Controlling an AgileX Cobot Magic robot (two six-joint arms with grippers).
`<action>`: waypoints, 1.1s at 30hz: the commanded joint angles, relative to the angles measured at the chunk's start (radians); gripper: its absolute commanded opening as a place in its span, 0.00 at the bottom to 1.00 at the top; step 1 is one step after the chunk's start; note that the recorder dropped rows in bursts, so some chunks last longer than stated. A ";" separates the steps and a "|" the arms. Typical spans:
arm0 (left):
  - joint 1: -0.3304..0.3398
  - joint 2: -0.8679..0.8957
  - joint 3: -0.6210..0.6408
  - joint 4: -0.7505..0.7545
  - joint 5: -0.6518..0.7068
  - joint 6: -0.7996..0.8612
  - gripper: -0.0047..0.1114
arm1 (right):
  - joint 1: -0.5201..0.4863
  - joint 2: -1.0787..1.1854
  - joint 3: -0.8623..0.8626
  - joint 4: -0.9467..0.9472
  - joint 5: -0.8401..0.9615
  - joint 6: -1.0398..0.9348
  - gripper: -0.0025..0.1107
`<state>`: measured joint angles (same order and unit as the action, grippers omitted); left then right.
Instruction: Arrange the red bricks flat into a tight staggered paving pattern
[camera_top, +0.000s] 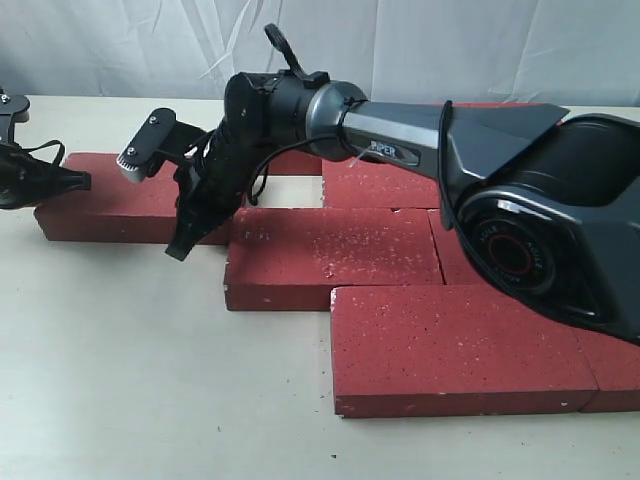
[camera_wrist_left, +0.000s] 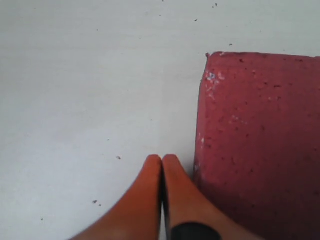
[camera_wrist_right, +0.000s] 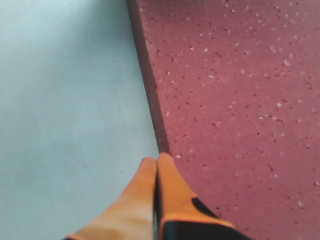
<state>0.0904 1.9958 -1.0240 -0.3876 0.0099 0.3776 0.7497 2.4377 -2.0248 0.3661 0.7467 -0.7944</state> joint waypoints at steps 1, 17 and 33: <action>-0.007 0.008 -0.002 -0.001 0.015 0.000 0.04 | -0.004 -0.005 -0.006 -0.041 -0.049 0.027 0.01; -0.007 0.008 -0.002 0.004 0.013 0.000 0.04 | 0.010 -0.093 -0.006 -0.024 0.068 0.050 0.01; -0.007 0.008 -0.002 0.004 0.013 0.000 0.04 | -0.131 -0.038 -0.006 -0.092 0.059 0.187 0.01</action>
<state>0.0904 1.9973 -1.0240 -0.3876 0.0000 0.3776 0.6185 2.3901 -2.0313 0.2491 0.8026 -0.6098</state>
